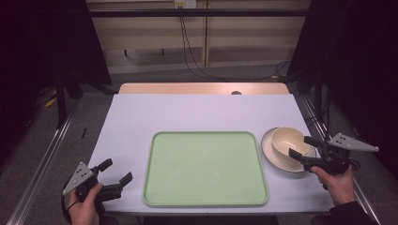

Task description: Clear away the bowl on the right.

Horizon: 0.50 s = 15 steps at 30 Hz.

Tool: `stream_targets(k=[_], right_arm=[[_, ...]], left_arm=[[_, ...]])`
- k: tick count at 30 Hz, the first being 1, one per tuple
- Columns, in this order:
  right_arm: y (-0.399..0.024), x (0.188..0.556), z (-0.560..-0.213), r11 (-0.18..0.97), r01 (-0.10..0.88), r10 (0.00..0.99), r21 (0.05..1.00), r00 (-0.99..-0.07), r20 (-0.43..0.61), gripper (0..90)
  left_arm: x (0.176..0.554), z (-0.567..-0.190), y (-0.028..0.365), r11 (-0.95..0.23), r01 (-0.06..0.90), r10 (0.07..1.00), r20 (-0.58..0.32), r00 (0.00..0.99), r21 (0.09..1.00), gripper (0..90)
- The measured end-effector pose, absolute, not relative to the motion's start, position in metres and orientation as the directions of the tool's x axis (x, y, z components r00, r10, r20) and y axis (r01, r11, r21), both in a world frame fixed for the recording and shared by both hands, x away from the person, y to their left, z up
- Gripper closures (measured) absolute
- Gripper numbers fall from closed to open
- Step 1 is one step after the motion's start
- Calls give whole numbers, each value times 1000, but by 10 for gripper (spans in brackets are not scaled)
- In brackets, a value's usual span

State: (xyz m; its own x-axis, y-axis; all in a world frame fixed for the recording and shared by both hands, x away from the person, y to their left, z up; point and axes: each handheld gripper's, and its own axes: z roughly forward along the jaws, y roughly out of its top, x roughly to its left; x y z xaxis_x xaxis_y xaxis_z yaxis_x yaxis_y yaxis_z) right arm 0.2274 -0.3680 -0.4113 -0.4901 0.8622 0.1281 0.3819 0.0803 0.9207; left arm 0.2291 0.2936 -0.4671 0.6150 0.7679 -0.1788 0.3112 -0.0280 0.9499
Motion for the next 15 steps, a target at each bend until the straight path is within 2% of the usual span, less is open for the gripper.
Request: stream_targets(k=[7, 15], right_arm=[[-380, 234, -410, 90, 409, 869, 908, -477, 128, 141], [-390, 255, -405, 139, 488, 875, 862, -468, 124, 131]], left_arm=[[229, -467, 293, -19, 312, 774, -183, 606, 950, 18], [229, -467, 293, -25, 312, 771, -180, 611, 950, 18]])
